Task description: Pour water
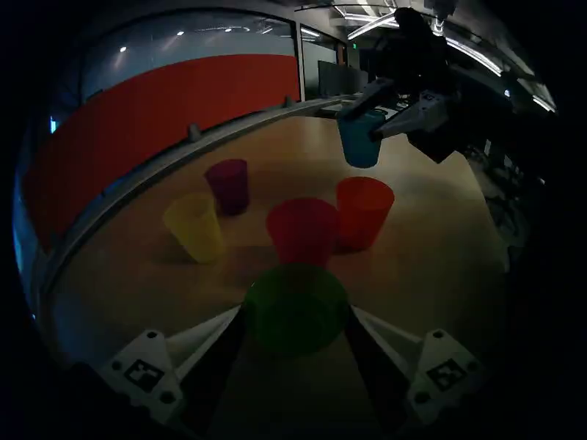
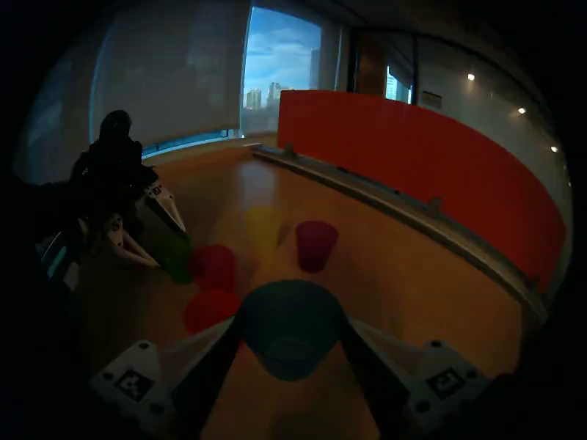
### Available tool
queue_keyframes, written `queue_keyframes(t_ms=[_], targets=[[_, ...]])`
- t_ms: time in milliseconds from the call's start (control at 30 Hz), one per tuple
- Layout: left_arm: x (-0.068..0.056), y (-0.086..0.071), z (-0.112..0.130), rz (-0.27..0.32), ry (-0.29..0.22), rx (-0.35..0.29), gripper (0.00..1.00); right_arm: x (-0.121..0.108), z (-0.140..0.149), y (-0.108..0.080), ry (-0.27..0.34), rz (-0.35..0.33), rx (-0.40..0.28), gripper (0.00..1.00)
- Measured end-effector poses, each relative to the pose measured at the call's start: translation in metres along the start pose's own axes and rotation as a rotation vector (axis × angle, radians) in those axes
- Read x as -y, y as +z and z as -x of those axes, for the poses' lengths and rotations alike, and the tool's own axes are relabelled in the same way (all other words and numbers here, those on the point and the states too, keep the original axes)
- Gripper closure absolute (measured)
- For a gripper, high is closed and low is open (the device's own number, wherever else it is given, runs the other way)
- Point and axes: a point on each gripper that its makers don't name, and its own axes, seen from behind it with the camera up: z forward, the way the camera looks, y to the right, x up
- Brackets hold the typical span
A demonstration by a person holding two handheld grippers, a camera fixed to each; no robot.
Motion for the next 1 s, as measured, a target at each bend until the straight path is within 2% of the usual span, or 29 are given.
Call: queue_keyframes(t_ms=[167, 400, 767, 1000], targets=[[0.0, 0.002, 0.003, 0.007, 0.0, 0.006, 0.12, 0.001, 0.001, 0.002, -0.001, -0.003, 0.004, 0.07], [0.002, 0.008, 0.016, 0.0, 0.017, 0.051, 0.11, 0.002, 0.003, 0.004, -0.003, -0.004, 0.009, 0.07], [0.003, -0.002, 0.018, -0.003, 0.006, 0.052, 0.11, 0.001, 0.016, 0.014, 0.014, -0.007, 0.02, 0.07], [0.005, -0.01, 0.026, -0.018, 0.017, 0.069, 0.11, 0.003, 0.031, 0.025, 0.029, -0.012, 0.042, 0.07]])
